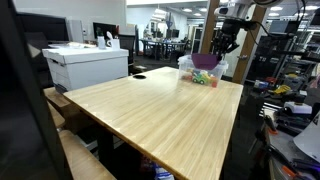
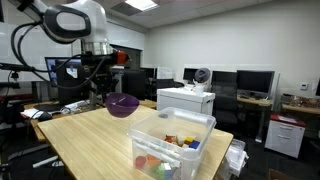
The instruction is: Pour the contents in the purple bowl into the clear container
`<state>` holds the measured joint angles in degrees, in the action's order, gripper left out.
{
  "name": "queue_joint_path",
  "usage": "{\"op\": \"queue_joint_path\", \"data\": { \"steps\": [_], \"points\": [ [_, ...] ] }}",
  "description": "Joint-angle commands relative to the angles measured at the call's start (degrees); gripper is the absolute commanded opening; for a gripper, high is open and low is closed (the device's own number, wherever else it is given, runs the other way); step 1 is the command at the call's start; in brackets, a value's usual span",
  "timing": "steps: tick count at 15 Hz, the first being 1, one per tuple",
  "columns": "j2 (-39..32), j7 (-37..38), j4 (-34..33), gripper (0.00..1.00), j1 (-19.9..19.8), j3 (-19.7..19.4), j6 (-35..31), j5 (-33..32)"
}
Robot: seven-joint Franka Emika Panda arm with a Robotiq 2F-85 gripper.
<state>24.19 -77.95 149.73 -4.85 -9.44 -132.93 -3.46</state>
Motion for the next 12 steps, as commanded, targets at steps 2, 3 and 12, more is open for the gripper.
{"op": "queue_joint_path", "data": {
  "steps": [2,3,12],
  "points": [
    [9.36,-6.24,14.28,0.01,2.06,-1.32,-8.86,-4.9],
    [9.81,-6.95,15.79,0.01,2.22,-1.46,-10.5,-5.72],
    [2.76,-6.68,9.22,0.01,3.95,-1.28,-7.68,-6.6]
  ]
}}
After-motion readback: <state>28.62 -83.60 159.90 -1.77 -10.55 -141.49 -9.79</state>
